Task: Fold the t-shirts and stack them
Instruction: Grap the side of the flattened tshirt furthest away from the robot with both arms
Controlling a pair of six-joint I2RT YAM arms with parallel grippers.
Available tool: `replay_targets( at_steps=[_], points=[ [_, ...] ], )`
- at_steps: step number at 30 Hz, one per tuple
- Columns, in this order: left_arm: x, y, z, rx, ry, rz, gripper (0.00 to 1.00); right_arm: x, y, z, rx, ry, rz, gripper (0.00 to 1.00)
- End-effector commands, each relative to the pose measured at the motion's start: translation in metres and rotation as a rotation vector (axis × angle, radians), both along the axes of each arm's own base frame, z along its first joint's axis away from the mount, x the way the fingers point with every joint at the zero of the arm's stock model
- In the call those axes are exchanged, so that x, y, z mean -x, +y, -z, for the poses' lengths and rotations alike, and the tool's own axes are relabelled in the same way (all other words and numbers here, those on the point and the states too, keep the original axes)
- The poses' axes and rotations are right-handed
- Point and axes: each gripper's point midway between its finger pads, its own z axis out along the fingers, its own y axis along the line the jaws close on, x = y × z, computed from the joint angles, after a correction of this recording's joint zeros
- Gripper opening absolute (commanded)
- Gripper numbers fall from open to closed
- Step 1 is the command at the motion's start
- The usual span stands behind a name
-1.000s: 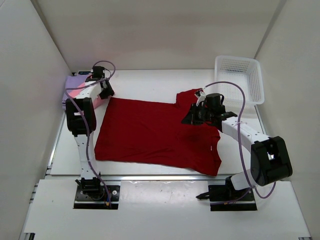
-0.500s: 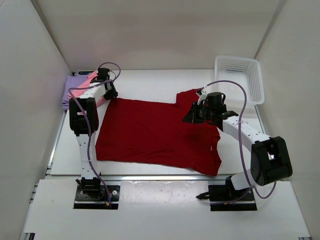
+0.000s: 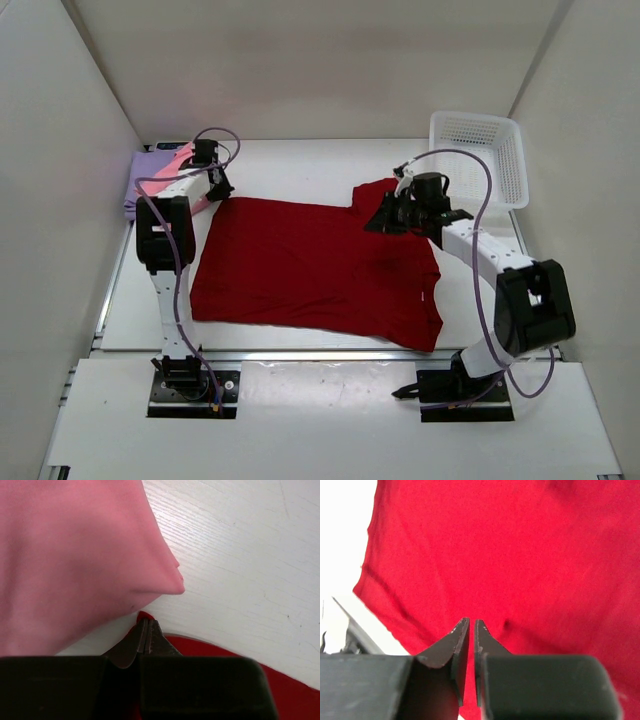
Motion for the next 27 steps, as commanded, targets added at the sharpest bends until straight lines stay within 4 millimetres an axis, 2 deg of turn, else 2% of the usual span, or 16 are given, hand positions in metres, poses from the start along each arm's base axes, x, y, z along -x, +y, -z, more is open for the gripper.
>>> replay_targets(
  at_steps=[1,2,3,4,6,8,10,12,13,14,17,19,20,21,23,27],
  points=[
    [0.003,-0.002,-0.045,-0.008,-0.078,-0.011,0.00,-0.051,-0.008,-0.006,0.058,-0.077,0.087,0.08],
    [0.000,-0.005,-0.051,-0.010,-0.098,-0.007,0.00,-0.064,-0.009,-0.015,0.064,-0.096,0.110,0.09],
    [0.001,-0.006,-0.053,-0.012,-0.102,0.000,0.00,-0.083,-0.017,-0.013,0.084,-0.100,0.144,0.10],
    [0.004,-0.007,-0.051,-0.009,-0.100,-0.003,0.00,-0.096,-0.032,0.007,0.144,-0.076,0.200,0.12],
    [0.004,-0.009,-0.057,-0.001,-0.112,0.003,0.00,-0.135,-0.048,-0.002,0.212,-0.106,0.268,0.13],
    [0.001,-0.015,-0.062,0.026,-0.133,0.011,0.00,-0.162,-0.080,0.010,0.322,-0.077,0.353,0.15],
    [0.004,-0.014,-0.056,0.049,-0.123,0.009,0.00,-0.193,-0.095,0.023,0.395,-0.052,0.374,0.14],
    [0.003,-0.017,-0.059,0.056,-0.127,0.014,0.00,-0.205,-0.109,0.038,0.452,-0.003,0.384,0.17],
    [0.004,-0.019,-0.059,0.061,-0.125,0.020,0.00,-0.225,-0.118,0.039,0.488,-0.029,0.396,0.17],
    [0.004,-0.019,-0.057,0.071,-0.129,0.016,0.00,-0.223,-0.122,0.052,0.528,0.015,0.383,0.17],
    [0.004,-0.022,-0.054,0.076,-0.123,0.030,0.00,-0.261,-0.138,0.057,0.591,0.014,0.405,0.18],
    [0.003,-0.027,-0.054,0.086,-0.123,0.035,0.00,-0.263,-0.152,0.066,0.651,0.042,0.443,0.22],
    [0.003,-0.024,-0.056,0.078,-0.130,0.029,0.00,-0.269,-0.156,0.057,0.649,-0.001,0.466,0.26],
    [0.002,-0.026,-0.056,0.081,-0.131,0.032,0.00,-0.266,-0.155,0.066,0.655,0.011,0.457,0.29],
    [0.003,-0.027,-0.053,0.081,-0.128,0.036,0.00,-0.268,-0.171,0.074,0.725,0.016,0.463,0.31],
    [0.003,-0.029,-0.052,0.086,-0.124,0.039,0.00,-0.256,-0.150,0.103,0.725,0.070,0.378,0.33]
  ],
)
